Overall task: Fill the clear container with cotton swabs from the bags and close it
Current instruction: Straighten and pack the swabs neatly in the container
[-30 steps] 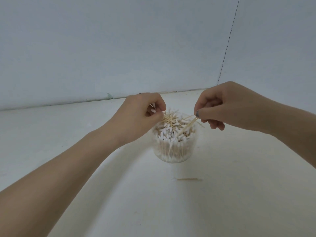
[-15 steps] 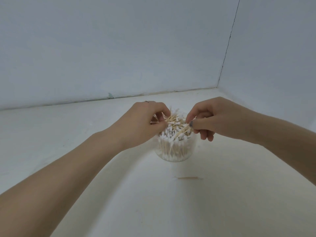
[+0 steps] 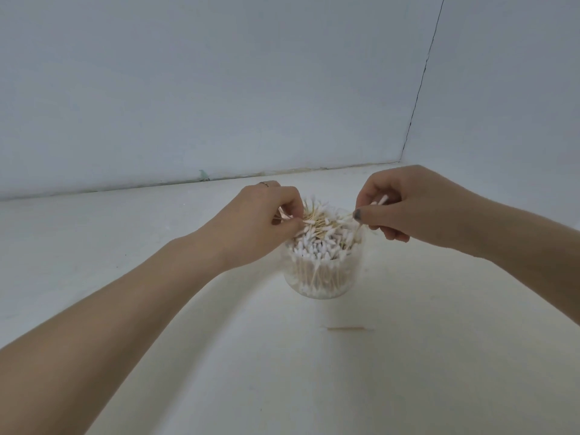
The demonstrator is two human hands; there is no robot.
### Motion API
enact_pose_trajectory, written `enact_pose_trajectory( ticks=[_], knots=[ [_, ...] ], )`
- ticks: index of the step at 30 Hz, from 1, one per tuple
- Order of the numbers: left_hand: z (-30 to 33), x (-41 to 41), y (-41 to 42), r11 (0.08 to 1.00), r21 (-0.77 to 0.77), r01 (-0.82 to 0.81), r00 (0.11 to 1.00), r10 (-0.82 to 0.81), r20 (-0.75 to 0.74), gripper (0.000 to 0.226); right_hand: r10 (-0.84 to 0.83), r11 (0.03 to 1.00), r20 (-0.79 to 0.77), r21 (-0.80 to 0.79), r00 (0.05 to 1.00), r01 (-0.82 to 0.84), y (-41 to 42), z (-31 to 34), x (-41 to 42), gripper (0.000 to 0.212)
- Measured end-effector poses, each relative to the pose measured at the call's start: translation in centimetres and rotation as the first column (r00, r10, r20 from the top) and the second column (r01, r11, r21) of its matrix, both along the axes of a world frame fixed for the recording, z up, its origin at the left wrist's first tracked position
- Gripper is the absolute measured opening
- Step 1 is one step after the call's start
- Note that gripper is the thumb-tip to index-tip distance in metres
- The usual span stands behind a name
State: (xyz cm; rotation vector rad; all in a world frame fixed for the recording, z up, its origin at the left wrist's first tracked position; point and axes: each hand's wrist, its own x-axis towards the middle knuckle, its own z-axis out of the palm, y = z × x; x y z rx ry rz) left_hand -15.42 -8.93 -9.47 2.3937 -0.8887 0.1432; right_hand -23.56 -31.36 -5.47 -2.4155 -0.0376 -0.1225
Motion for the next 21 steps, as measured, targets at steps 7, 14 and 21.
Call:
enact_pose_trajectory(
  ticks=[7, 14, 21],
  knots=[
    [0.2, 0.1, -0.1, 0.999, 0.044, 0.023, 1.000, -0.023, -0.009, 0.006, 0.060, 0.987, 0.220, -0.160, 0.974, -0.025, 1.2, 1.4, -0.2, 0.010],
    [-0.1, -0.7, 0.4, 0.998, -0.060, 0.032, 0.997, -0.035, -0.062, 0.008, 0.246, 0.897, 0.169, -0.412, 0.954, -0.159, 2.2, 0.7, -1.0, 0.015],
    [-0.5, -1.1, 0.2, 0.988, -0.154, 0.018, 1.000, -0.020, -0.009, 0.015, 0.307, 0.837, 0.085, -0.498, 0.948, -0.226, 2.4, 1.8, -0.1, 0.010]
  ],
)
